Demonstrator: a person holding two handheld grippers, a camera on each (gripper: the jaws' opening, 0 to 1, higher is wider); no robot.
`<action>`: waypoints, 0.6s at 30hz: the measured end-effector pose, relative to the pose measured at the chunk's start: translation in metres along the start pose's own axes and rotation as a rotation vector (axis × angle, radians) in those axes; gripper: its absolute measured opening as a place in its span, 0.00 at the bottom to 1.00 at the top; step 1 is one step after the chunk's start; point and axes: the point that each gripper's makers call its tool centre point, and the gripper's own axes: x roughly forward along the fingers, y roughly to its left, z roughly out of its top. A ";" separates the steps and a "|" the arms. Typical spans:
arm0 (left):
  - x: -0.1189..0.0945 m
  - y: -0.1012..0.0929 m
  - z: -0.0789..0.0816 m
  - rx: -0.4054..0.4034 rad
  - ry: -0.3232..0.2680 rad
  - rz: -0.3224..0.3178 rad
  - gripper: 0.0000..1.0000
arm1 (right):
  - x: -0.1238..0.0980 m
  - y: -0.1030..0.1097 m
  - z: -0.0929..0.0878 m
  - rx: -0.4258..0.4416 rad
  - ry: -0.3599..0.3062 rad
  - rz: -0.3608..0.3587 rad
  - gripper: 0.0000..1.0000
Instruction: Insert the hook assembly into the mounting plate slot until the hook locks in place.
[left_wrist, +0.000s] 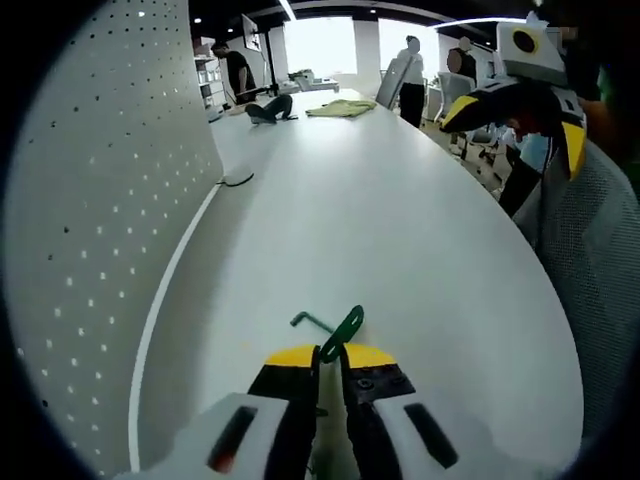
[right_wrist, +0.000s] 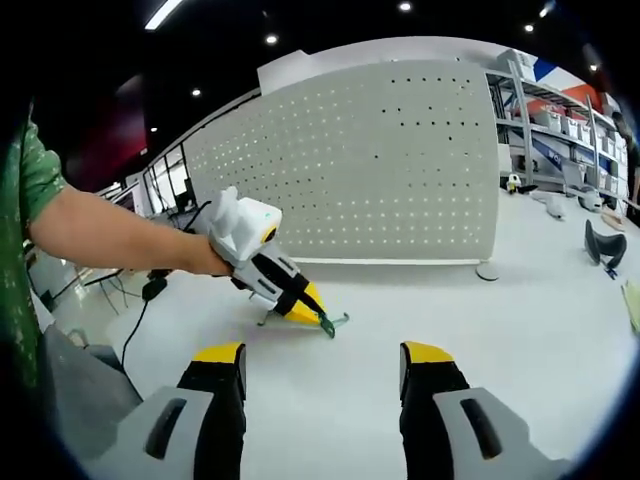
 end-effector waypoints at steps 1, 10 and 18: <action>0.000 0.000 0.000 0.002 0.000 0.000 0.09 | 0.000 0.000 0.000 0.000 0.000 0.000 0.62; -0.001 -0.001 -0.001 0.038 0.000 -0.002 0.08 | 0.000 0.000 -0.001 -0.004 0.006 -0.002 0.62; -0.002 -0.007 0.000 0.089 0.002 -0.016 0.06 | 0.001 0.000 -0.003 -0.008 0.014 0.001 0.62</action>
